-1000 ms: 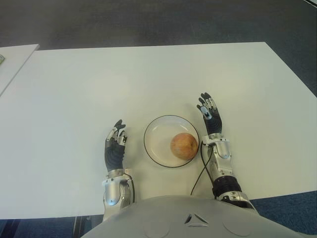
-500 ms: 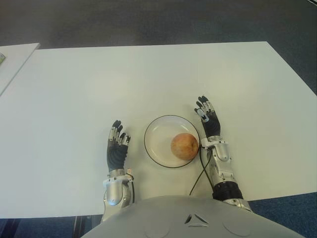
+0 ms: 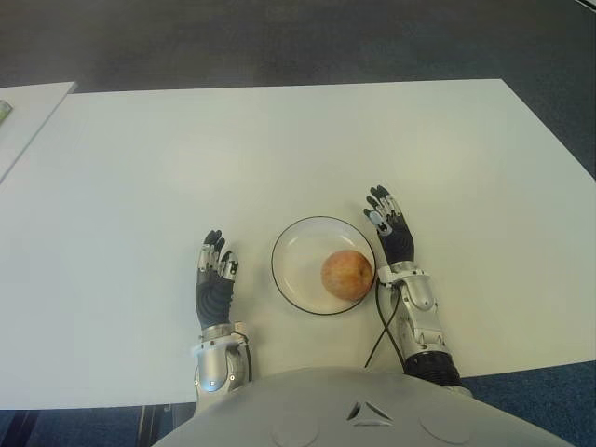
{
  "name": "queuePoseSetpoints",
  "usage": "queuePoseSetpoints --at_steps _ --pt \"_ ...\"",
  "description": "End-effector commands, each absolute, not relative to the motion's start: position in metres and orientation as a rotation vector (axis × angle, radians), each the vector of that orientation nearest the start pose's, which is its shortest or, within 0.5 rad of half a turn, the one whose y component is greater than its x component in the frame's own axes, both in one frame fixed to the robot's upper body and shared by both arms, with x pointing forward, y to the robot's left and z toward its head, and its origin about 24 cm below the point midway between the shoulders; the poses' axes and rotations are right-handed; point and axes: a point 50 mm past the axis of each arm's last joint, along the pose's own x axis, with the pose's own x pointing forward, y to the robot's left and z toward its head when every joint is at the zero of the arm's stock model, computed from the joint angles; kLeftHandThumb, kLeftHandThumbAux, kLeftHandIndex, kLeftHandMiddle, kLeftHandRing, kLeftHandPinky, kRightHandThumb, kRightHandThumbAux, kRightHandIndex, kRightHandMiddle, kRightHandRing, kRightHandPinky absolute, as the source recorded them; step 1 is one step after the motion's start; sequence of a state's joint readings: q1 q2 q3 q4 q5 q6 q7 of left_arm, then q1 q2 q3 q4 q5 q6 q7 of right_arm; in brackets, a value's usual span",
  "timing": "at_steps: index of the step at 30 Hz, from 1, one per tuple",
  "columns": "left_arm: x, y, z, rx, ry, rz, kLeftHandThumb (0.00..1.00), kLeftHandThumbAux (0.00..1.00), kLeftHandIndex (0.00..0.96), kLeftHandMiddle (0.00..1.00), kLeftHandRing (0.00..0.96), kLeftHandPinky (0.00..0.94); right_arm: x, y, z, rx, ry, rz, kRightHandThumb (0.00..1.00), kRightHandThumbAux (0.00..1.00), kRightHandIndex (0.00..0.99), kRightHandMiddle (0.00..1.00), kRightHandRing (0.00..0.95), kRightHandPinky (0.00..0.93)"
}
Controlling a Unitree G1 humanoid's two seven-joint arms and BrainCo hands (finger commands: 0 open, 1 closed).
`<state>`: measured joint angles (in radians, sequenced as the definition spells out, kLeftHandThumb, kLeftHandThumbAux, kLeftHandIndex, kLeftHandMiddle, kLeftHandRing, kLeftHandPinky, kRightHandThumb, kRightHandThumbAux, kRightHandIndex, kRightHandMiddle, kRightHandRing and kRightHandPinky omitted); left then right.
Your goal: Put the apples into the plate.
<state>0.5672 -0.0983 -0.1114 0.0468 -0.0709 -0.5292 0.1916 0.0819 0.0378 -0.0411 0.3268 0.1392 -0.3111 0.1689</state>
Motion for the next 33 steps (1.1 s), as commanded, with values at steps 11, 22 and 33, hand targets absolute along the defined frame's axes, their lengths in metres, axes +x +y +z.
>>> queuePoseSetpoints --at_steps 11,22,33 --pt "0.112 0.135 -0.024 -0.191 0.040 0.350 0.218 0.564 0.114 0.102 0.058 0.059 0.173 -0.171 -0.045 0.112 0.213 0.030 0.161 0.564 0.000 0.000 0.000 0.000" --pt "0.099 0.124 -0.017 -0.182 0.022 0.317 0.211 0.556 0.068 0.053 0.012 0.001 0.156 -0.181 -0.038 0.071 0.174 0.005 0.168 0.564 0.000 0.000 0.000 0.000" --pt "0.097 0.130 -0.022 -0.163 -0.006 0.324 0.202 0.499 0.060 0.040 0.003 0.000 0.146 -0.183 -0.033 0.051 0.175 0.004 0.159 0.547 0.000 0.000 0.000 0.000"
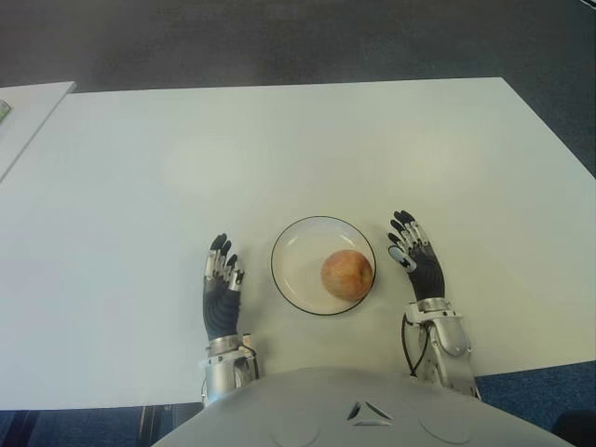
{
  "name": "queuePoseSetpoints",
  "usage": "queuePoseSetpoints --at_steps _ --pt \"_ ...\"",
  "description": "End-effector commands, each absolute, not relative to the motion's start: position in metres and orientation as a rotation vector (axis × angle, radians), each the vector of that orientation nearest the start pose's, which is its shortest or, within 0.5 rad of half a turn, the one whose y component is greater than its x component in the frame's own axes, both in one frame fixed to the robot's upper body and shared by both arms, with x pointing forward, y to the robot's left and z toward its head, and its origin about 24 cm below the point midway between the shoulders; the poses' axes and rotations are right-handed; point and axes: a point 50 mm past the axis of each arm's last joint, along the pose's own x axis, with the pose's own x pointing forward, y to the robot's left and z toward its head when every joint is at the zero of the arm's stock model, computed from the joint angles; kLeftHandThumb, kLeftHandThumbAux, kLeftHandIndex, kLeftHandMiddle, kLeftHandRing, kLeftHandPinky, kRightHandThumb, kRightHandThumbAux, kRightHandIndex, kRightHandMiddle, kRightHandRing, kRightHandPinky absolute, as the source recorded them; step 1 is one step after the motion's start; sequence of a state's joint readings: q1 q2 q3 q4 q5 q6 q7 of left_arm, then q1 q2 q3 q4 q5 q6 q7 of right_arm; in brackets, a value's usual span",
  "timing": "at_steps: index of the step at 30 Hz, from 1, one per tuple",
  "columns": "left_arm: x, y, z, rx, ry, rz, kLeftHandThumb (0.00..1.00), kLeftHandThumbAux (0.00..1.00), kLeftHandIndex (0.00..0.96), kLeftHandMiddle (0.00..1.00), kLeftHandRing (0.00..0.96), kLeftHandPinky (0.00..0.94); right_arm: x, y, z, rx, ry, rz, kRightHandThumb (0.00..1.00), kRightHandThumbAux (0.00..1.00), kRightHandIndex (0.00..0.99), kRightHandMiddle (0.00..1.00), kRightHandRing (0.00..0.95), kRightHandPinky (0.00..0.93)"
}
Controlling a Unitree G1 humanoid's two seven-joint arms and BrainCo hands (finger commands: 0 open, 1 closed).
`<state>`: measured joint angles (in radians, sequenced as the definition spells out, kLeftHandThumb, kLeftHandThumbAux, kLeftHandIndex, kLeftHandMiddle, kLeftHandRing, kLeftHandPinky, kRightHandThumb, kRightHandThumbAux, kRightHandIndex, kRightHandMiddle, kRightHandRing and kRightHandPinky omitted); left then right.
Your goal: Put the apples into the plate.
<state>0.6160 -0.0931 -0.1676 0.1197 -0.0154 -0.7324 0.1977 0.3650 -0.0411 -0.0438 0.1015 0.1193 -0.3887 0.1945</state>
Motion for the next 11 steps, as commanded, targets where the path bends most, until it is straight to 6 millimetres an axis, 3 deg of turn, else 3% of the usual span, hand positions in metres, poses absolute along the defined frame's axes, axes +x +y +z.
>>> queuePoseSetpoints --at_steps 1,11 --pt "0.0967 0.1303 -0.0220 -0.174 -0.014 0.327 0.202 0.497 0.060 0.041 0.004 0.000 0.1455 -0.1827 -0.0324 0.049 0.177 0.003 0.158 0.546 0.000 0.000 0.000 0.000" --pt "0.0925 0.1317 -0.0240 -0.127 0.009 0.261 0.168 0.471 0.027 0.013 0.000 0.000 0.1420 -0.1812 -0.0306 0.044 0.179 -0.007 0.147 0.526 0.000 0.000 0.000 0.000"
